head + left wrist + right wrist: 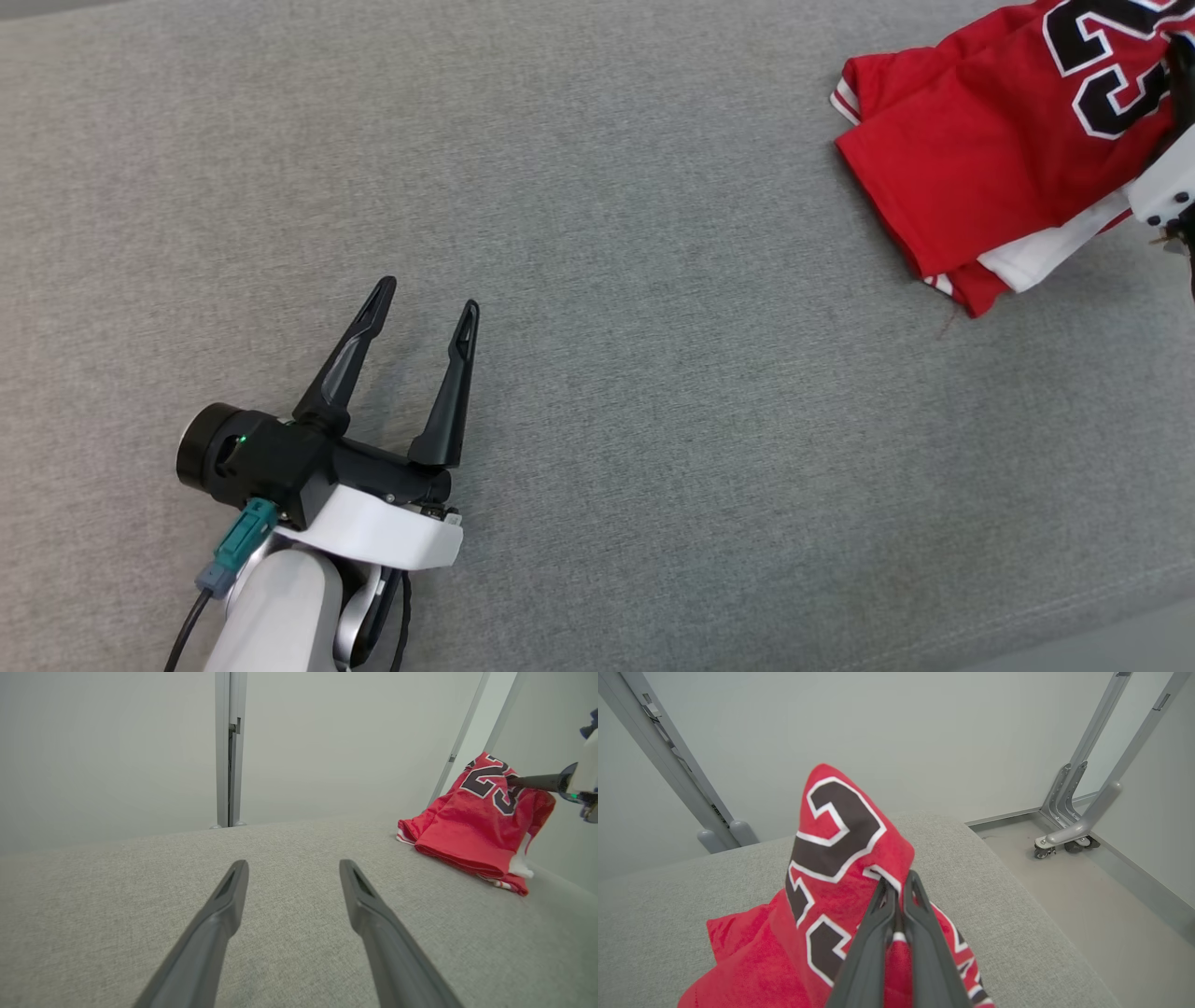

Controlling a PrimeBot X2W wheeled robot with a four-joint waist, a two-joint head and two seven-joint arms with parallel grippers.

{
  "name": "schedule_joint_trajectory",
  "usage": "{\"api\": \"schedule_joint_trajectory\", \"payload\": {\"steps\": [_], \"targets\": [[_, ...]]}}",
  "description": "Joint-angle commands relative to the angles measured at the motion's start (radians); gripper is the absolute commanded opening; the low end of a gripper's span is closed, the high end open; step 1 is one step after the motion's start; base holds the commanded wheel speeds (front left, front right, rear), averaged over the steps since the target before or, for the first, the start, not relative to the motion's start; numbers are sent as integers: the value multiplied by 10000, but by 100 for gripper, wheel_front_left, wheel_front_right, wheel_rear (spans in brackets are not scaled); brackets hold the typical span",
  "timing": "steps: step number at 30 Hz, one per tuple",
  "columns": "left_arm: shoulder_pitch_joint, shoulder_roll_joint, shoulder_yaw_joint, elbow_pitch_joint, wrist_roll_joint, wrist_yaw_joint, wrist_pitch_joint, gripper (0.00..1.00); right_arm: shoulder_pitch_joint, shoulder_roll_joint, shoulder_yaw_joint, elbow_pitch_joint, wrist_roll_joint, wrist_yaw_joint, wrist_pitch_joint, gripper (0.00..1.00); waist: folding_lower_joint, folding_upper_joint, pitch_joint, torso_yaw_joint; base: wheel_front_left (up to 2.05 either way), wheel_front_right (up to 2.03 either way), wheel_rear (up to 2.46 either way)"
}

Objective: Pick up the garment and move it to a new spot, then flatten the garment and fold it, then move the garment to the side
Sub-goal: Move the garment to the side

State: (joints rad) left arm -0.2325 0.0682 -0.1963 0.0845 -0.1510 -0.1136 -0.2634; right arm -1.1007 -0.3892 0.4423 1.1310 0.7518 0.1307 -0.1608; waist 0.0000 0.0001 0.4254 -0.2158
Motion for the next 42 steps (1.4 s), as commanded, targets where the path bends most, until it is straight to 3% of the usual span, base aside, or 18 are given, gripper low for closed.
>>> {"api": "schedule_joint_trajectory", "payload": {"steps": [1,7,8,9,10,22,29,36,42], "targets": [[-179,56,20,33,69,-46,-15,100,-154,31,-27,266,-84,1,-152,0,0,-1,25,-102,0,0,0],[-230,47,-9,104,73,-54,-15,100,-417,489,-35,1277,-546,1,-376,0,0,-1,-65,-292,0,0,0],[-236,43,-16,114,70,-57,-15,100,-410,539,-48,1339,-587,1,-392,34,0,-1,-85,-305,0,0,0],[-242,37,-20,129,65,-57,-15,100,-405,584,-61,1373,-619,1,-422,84,0,-1,-108,-312,0,0,0],[-247,34,-24,144,54,-60,-15,100,-412,616,-65,1412,-675,1,-468,100,0,-1,-135,-309,0,0,0],[183,-67,112,120,-262,13,-15,100,-381,595,87,1518,-1240,1,-898,100,0,-1,-1128,103,0,0,0],[662,-125,569,-31,-552,214,-15,100,220,552,233,549,-1453,1,-1054,100,0,-1,-2204,649,0,0,0],[1231,-145,1314,-264,-678,384,-15,100,1798,479,-227,-1793,-1715,1,-1049,100,0,-1,-3173,1339,0,0,0],[1790,-158,1933,-385,-710,539,-15,100,4474,574,-1018,-4389,-1950,1,-1052,100,0,-1,-3777,2060,0,0,0]]}}
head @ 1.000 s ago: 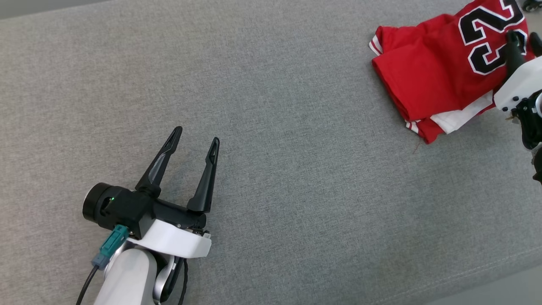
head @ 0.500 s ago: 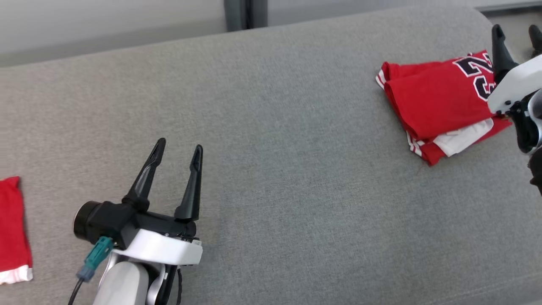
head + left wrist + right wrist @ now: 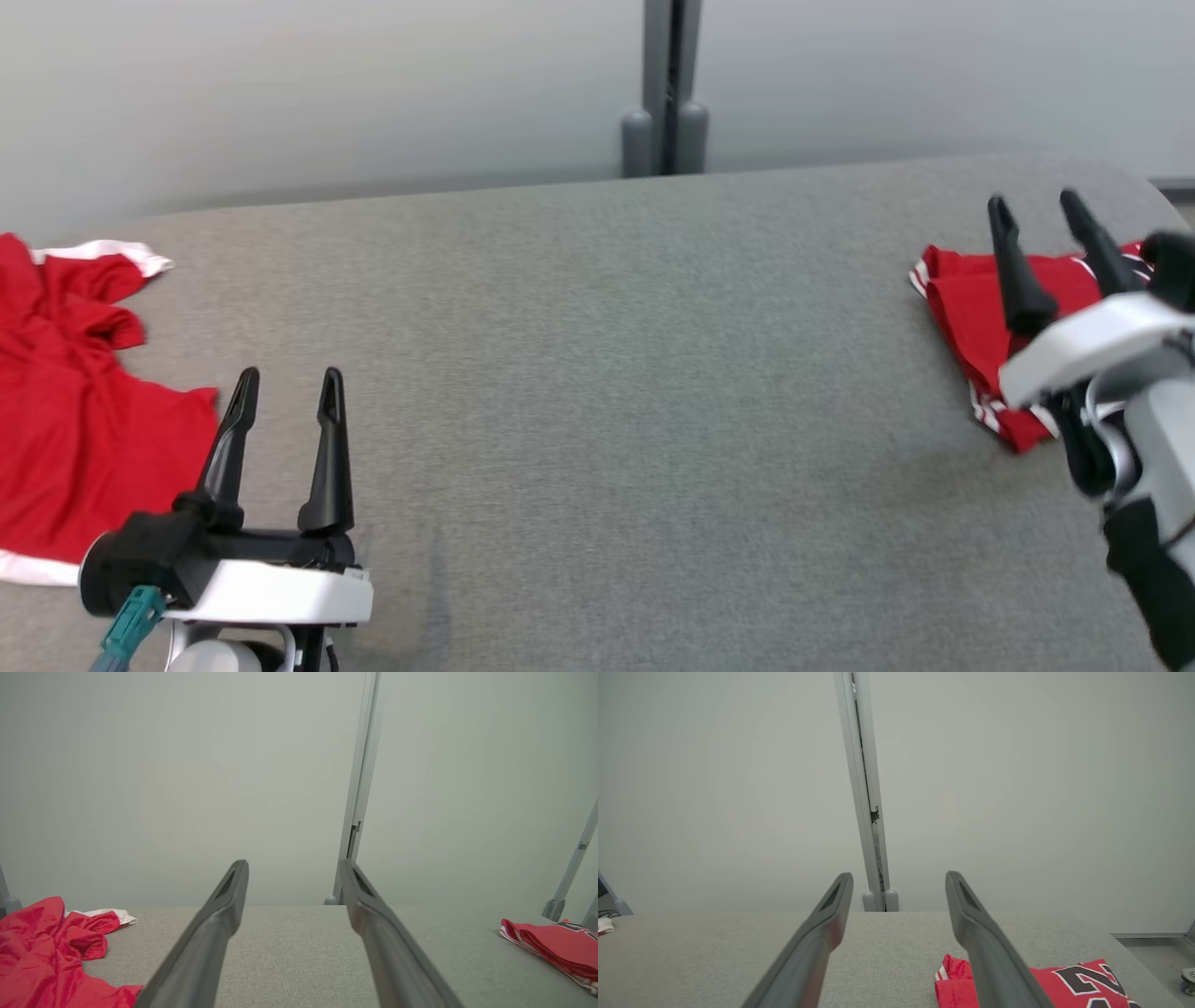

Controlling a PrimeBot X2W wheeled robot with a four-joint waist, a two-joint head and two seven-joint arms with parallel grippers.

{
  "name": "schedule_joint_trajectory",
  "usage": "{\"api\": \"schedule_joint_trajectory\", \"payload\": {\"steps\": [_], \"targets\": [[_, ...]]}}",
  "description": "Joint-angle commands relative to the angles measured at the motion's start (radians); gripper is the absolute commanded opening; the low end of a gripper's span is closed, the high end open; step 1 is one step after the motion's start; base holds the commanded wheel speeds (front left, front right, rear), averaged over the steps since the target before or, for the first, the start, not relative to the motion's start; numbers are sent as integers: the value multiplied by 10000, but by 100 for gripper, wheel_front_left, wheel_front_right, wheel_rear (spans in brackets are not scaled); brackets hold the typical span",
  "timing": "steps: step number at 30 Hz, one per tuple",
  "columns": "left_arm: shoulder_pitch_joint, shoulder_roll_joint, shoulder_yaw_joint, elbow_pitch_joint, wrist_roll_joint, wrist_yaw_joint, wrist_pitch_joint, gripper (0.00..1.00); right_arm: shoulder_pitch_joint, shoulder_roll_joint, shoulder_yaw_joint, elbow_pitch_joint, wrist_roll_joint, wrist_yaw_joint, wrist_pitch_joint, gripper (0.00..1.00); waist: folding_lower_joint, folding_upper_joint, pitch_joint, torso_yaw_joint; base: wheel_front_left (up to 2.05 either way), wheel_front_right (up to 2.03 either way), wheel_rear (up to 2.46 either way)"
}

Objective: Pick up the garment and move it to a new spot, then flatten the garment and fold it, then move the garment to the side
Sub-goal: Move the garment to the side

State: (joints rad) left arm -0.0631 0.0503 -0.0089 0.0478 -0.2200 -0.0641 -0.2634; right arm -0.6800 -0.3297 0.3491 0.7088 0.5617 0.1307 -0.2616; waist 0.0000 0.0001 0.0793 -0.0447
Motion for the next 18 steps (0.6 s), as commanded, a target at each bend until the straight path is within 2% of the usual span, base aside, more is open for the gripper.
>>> {"api": "schedule_joint_trajectory", "payload": {"steps": [1,11,18], "targets": [[182,19,109,0,-10,52,-13,100,633,22,-230,-489,-111,1,-43,100,0,-1,-381,437,0,0,0],[783,17,147,140,-129,133,-15,100,3975,710,-1538,-3096,-846,1,-45,100,0,-1,-902,973,0,0,0],[1239,18,-102,153,-366,238,-15,100,5362,1271,-2086,-4006,-1577,1,-45,100,0,-1,-990,900,0,0,0]]}}
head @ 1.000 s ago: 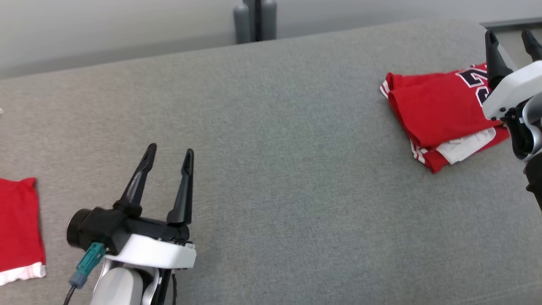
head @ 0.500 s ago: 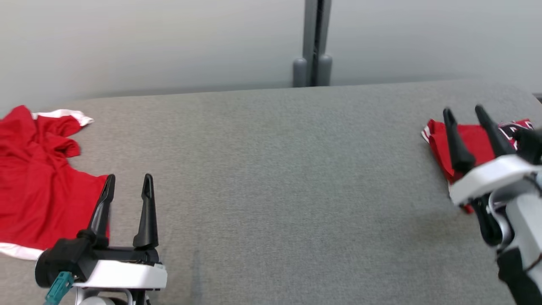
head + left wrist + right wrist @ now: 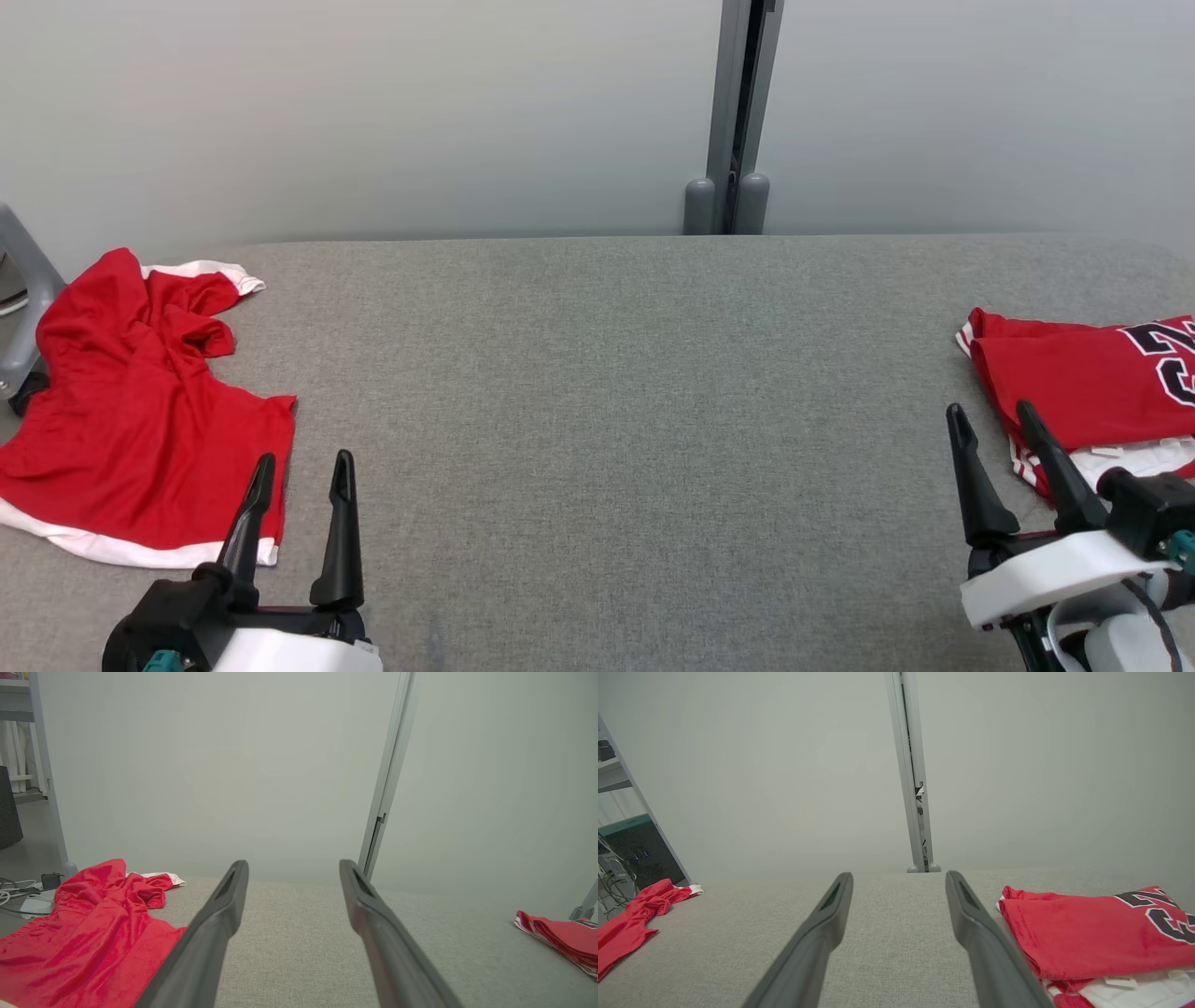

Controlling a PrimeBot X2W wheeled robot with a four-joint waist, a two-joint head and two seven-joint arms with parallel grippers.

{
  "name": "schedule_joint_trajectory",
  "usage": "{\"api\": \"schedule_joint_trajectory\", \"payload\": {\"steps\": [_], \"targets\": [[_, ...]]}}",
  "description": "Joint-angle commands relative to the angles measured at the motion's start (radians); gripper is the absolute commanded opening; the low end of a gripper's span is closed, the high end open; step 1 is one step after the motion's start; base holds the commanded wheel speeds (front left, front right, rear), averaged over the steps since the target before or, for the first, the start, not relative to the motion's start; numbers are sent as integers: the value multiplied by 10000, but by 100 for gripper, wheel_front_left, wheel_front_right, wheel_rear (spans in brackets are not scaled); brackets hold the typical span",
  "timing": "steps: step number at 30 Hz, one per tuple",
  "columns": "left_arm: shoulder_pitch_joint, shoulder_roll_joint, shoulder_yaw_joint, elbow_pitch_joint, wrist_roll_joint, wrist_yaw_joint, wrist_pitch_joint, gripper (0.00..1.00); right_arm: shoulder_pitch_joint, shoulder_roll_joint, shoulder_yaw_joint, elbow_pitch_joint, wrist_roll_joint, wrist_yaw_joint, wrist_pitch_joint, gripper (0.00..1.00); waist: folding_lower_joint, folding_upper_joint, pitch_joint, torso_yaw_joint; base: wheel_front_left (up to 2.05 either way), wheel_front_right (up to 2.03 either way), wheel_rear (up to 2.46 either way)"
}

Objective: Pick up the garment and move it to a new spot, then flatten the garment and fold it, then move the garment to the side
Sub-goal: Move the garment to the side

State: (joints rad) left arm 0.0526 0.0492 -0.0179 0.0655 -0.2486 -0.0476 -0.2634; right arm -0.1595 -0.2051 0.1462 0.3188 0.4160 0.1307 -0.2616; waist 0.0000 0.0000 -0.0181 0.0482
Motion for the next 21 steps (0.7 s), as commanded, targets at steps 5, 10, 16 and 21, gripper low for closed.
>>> {"api": "schedule_joint_trajectory", "payload": {"steps": [5,10,16,21], "targets": [[311,31,-69,-61,-190,187,-15,100,566,332,-227,-403,-442,1,-45,100,0,0,-43,-133,0,0,0],[420,32,-82,-109,-218,249,-15,100,819,537,-129,-512,-674,1,-45,100,0,0,-47,-219,0,0,0],[391,30,-167,-92,-179,274,-15,100,849,534,-34,-440,-764,1,-45,100,0,0,-71,-245,0,0,0],[430,30,-183,-104,-128,268,-15,100,840,550,-6,-325,-794,1,-46,100,0,0,-89,-289,0,0,0]]}}
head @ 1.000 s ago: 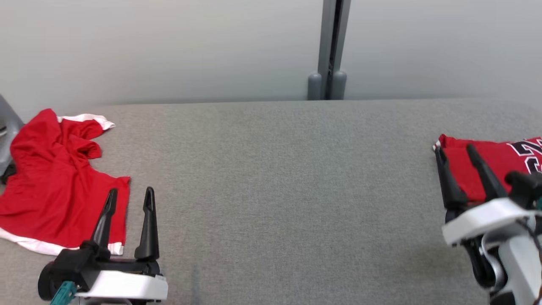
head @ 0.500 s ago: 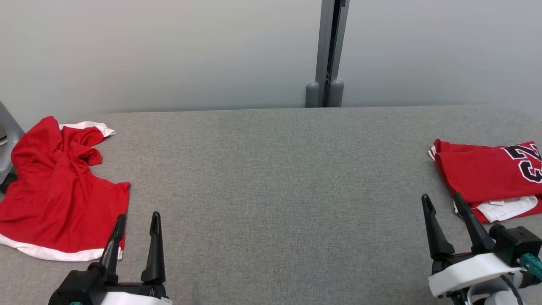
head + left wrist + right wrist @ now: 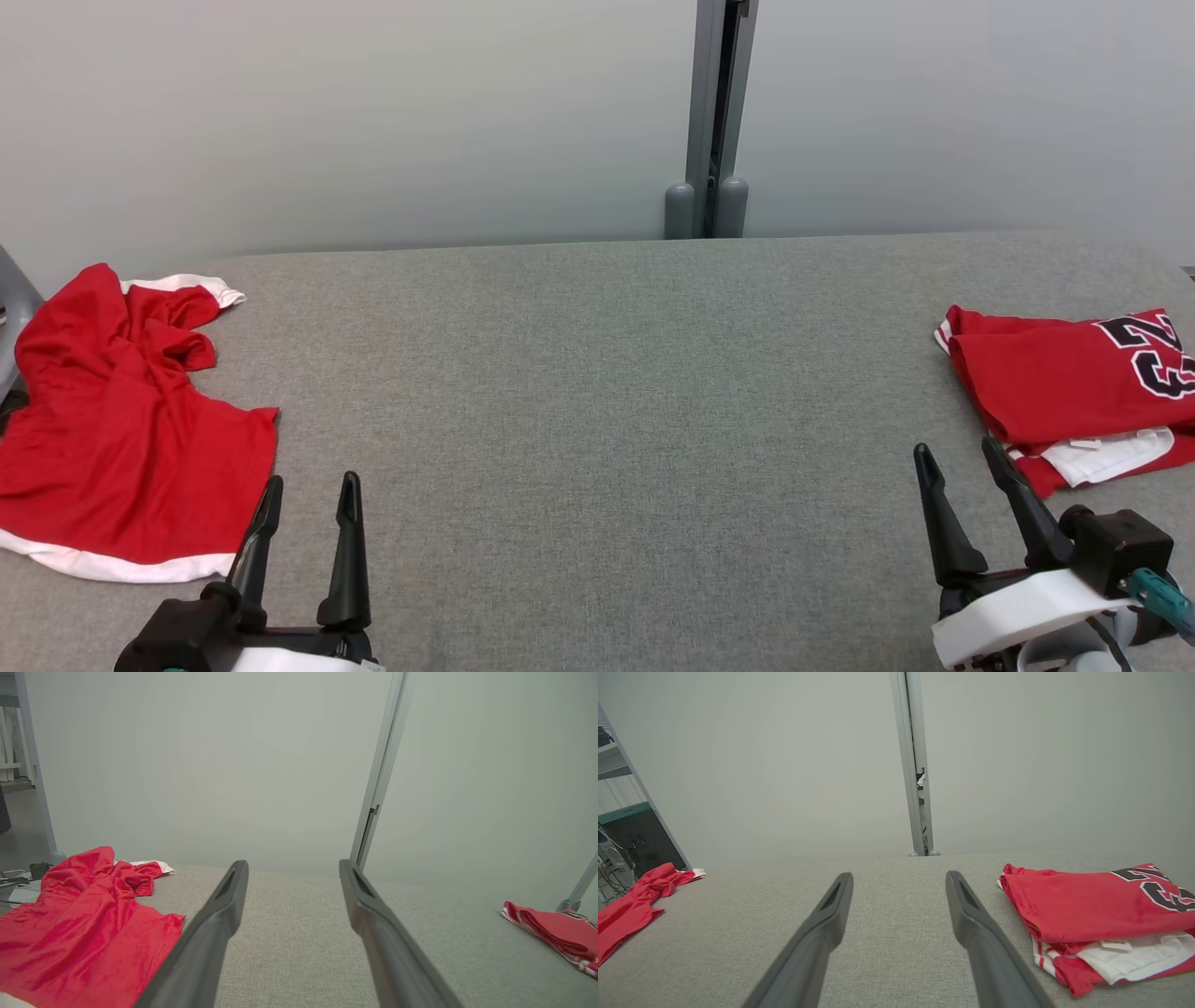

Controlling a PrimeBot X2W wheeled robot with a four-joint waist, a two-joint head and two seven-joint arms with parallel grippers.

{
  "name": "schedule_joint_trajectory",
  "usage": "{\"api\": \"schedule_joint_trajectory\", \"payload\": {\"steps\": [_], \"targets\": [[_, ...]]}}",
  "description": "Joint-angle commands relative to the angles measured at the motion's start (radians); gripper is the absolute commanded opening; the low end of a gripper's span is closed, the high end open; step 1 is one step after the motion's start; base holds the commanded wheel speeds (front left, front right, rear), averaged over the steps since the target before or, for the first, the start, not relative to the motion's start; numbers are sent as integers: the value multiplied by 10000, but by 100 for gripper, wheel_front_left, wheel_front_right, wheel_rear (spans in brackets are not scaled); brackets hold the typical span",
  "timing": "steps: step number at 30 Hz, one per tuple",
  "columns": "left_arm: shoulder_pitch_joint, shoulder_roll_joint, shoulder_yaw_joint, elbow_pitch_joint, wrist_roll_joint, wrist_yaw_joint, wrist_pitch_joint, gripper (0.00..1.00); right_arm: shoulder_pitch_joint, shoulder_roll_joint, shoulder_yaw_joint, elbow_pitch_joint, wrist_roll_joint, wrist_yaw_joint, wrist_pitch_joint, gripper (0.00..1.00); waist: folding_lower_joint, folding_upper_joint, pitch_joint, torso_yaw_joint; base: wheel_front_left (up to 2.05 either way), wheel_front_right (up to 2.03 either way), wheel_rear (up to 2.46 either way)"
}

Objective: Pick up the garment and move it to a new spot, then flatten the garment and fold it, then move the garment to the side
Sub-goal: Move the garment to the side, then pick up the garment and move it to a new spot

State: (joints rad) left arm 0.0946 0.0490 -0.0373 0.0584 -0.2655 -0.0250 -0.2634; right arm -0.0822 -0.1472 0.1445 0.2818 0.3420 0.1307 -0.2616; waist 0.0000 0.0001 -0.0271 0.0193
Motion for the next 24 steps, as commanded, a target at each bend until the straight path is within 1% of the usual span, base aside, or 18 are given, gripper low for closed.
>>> {"api": "schedule_joint_trajectory", "payload": {"steps": [1,17,20,24], "targets": [[5,32,5,-35,48,40,-15,100,60,-31,18,60,-56,1,-46,100,0,-1,2,-3,0,0,0],[-128,31,-105,29,114,-7,-15,100,-7,7,80,229,-75,1,-46,100,0,-1,50,102,0,0,0],[-193,31,-105,73,131,-17,-15,100,-6,24,95,261,-65,1,-46,100,0,-1,45,245,0,0,0],[-247,33,-54,147,169,-27,-15,100,-60,42,179,258,-40,1,-46,100,0,-1,80,623,0,0,0]]}}
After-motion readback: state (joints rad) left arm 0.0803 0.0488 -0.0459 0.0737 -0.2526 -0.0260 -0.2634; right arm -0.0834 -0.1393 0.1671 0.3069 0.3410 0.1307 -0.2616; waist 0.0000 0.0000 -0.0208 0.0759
